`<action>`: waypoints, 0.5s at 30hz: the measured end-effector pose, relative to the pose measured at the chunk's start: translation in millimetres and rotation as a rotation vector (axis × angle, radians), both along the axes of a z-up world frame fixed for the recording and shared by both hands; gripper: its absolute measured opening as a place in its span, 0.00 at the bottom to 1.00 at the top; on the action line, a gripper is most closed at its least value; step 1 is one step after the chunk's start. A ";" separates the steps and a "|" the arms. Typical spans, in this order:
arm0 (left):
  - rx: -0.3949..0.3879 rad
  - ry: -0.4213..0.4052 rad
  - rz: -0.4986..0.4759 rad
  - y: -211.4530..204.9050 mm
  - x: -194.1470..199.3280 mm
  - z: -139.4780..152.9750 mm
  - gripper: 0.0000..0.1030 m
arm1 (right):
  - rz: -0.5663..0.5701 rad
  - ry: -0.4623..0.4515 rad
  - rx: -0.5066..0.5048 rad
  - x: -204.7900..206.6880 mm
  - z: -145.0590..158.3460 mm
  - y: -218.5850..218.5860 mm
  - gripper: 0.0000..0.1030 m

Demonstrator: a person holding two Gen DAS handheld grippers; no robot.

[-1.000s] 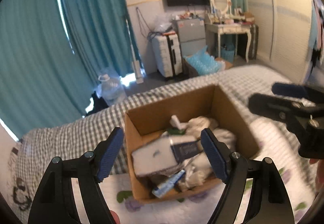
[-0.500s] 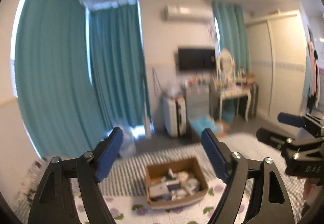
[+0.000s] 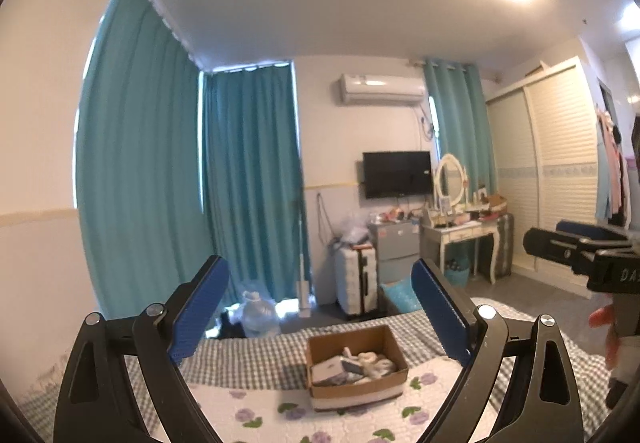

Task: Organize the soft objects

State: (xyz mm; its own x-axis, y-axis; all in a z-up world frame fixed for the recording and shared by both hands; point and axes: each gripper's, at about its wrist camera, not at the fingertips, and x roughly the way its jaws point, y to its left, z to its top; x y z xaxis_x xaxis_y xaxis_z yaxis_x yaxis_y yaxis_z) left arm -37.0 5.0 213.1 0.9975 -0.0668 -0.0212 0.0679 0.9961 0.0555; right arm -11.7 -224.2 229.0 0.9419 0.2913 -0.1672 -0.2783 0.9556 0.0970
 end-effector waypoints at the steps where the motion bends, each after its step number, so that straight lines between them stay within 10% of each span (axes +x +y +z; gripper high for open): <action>1: -0.008 0.002 0.003 1.9 -0.7 -6.5 0.92 | -0.002 -0.001 -0.003 0.1 -11.1 0.3 1.00; 15: -0.093 0.150 0.107 10.9 60.3 -141.8 0.92 | -0.076 0.015 -0.051 61.5 -158.1 13.9 1.00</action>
State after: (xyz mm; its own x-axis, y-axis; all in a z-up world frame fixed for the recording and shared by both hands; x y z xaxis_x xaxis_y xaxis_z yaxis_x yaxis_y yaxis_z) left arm 23.3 15.9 71.2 0.9853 0.0307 -0.1683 -0.0379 0.9985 -0.0398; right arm 49.8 -210.2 70.9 0.9584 0.2095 -0.1940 -0.2033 0.9778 0.0517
